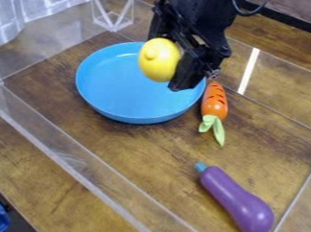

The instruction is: Put the lemon on the blue tray

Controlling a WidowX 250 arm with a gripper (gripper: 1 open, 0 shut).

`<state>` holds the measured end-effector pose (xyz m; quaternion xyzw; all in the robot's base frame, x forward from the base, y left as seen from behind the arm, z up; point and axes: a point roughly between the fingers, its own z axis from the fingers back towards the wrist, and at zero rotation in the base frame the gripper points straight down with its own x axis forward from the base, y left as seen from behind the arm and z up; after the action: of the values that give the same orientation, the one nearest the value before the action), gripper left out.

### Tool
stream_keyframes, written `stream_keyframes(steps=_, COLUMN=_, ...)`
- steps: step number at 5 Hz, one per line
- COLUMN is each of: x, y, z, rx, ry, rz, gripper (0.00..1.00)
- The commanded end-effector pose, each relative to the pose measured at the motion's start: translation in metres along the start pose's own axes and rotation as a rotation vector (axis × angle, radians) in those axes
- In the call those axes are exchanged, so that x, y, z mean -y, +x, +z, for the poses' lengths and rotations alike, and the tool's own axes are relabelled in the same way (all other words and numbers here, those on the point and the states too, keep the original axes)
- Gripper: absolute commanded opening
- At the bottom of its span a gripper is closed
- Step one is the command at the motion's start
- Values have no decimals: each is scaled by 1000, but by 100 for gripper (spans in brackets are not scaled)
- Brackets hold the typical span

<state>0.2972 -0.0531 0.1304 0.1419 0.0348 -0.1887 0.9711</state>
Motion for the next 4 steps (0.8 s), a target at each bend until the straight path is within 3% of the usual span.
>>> stream_keyframes(steps=1, x=4, y=1, z=12, rx=77, ry=27, rz=27, gripper=100)
stream_keyframes(steps=2, x=10, y=4, z=7, rx=94, ry=43, rz=45, gripper=100)
stream_keyframes(steps=3, x=15, y=7, z=4, rx=117, ry=55, rz=62, gripper=0)
stream_keyframes(steps=4, x=19, y=9, z=1, rx=145, ry=67, rz=75, gripper=0)
